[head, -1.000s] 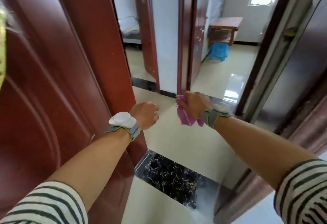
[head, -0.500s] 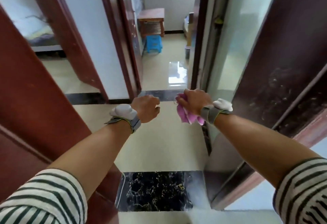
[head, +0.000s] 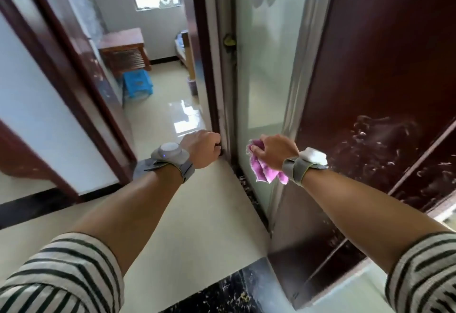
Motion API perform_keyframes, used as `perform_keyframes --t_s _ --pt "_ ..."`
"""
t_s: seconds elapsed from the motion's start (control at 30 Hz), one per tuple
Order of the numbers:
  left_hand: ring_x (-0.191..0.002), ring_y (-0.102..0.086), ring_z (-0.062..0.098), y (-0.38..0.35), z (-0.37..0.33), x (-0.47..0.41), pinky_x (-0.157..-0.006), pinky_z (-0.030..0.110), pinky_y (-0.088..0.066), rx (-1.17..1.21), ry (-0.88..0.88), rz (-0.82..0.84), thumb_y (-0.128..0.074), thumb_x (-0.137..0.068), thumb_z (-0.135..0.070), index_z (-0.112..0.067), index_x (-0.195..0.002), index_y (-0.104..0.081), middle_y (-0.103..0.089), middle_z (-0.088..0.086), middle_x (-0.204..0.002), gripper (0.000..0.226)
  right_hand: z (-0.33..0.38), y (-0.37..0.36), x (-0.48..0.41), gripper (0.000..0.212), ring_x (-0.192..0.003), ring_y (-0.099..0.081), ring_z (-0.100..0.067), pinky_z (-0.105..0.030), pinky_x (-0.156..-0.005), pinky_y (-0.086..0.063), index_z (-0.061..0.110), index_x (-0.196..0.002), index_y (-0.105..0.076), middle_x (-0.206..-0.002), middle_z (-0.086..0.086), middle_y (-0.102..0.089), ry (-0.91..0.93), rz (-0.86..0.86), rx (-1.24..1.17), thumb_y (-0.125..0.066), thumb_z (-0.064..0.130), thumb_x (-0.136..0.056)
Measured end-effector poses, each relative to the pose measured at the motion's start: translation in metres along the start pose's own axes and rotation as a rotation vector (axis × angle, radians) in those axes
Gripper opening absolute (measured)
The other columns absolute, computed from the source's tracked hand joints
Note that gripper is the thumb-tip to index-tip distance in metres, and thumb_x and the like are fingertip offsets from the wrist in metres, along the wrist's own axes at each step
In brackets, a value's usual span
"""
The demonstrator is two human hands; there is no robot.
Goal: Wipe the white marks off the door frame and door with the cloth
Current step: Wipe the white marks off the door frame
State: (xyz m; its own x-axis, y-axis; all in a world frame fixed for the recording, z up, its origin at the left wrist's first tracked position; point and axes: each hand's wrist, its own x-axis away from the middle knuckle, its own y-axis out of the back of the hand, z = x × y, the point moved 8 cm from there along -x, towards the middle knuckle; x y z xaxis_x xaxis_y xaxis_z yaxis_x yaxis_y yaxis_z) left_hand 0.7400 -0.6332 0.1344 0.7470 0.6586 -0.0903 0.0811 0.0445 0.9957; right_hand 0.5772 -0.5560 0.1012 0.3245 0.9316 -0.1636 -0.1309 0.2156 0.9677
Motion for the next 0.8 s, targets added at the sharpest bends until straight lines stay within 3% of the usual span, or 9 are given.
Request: perform_keyframes --t_s 0.1,0.23,0.5,0.7,0.8 --pt "-0.092 -0.061 0.026 0.001 -0.005 -0.027 -0.071 0.029 -0.039 0.021 -0.063 -0.021 -0.048 -0.098 -0.026 -0.014 -0.1 -0.066 -0.059 0.001 -0.092 0.022 -0.013 0.003 -0.006 0.044 -0.08 -0.065 -0.027 -0.035 -0.071 -0.053 0.019 -0.101 -0.063 -0.087 -0.004 -0.07 -0.051 -0.013 0.027 -0.041 0.056 -0.092" --pt "-0.092 -0.061 0.03 -0.004 -0.011 -0.07 -0.076 0.036 -0.05 0.083 -0.182 -0.024 -0.049 -0.098 -0.027 -0.014 -0.092 -0.063 -0.061 0.003 -0.093 0.02 -0.029 0.007 -0.013 0.045 -0.085 -0.066 -0.027 -0.034 -0.074 -0.053 0.023 -0.107 -0.064 -0.092 -0.003 -0.071 -0.143 -0.014 0.051 -0.042 0.058 -0.092" --pt "-0.102 -0.061 0.035 -0.004 -0.038 -0.144 -0.083 0.04 -0.052 0.063 -0.458 0.004 -0.049 -0.097 -0.027 -0.012 -0.108 -0.064 -0.067 0.011 -0.108 0.025 -0.039 0.009 -0.005 0.04 -0.083 -0.063 -0.025 -0.035 -0.073 -0.051 0.028 -0.105 -0.06 -0.094 -0.002 -0.069 -0.415 0.004 0.026 -0.04 0.06 -0.092" --pt "-0.108 -0.06 0.034 0.003 -0.067 -0.166 -0.083 0.035 -0.046 0.085 -0.674 -0.005 -0.05 -0.099 -0.028 -0.015 -0.115 -0.066 -0.067 0.01 -0.117 0.027 -0.034 0.027 0.021 0.04 -0.069 -0.054 -0.027 -0.032 -0.061 -0.039 0.02 -0.097 -0.057 -0.08 -0.004 -0.059 -0.644 -0.107 0.072 -0.039 0.055 -0.091" --pt "-0.11 -0.059 0.032 0.006 -0.09 -0.162 -0.084 0.036 -0.046 0.117 -0.787 -0.013 -0.05 -0.099 -0.03 -0.016 -0.115 -0.066 -0.066 0.008 -0.119 0.026 -0.033 0.041 0.041 0.036 -0.075 -0.061 -0.034 -0.033 -0.061 -0.041 0.017 -0.094 -0.055 -0.083 -0.007 -0.064 -0.727 -0.174 0.097 -0.041 0.049 -0.089"
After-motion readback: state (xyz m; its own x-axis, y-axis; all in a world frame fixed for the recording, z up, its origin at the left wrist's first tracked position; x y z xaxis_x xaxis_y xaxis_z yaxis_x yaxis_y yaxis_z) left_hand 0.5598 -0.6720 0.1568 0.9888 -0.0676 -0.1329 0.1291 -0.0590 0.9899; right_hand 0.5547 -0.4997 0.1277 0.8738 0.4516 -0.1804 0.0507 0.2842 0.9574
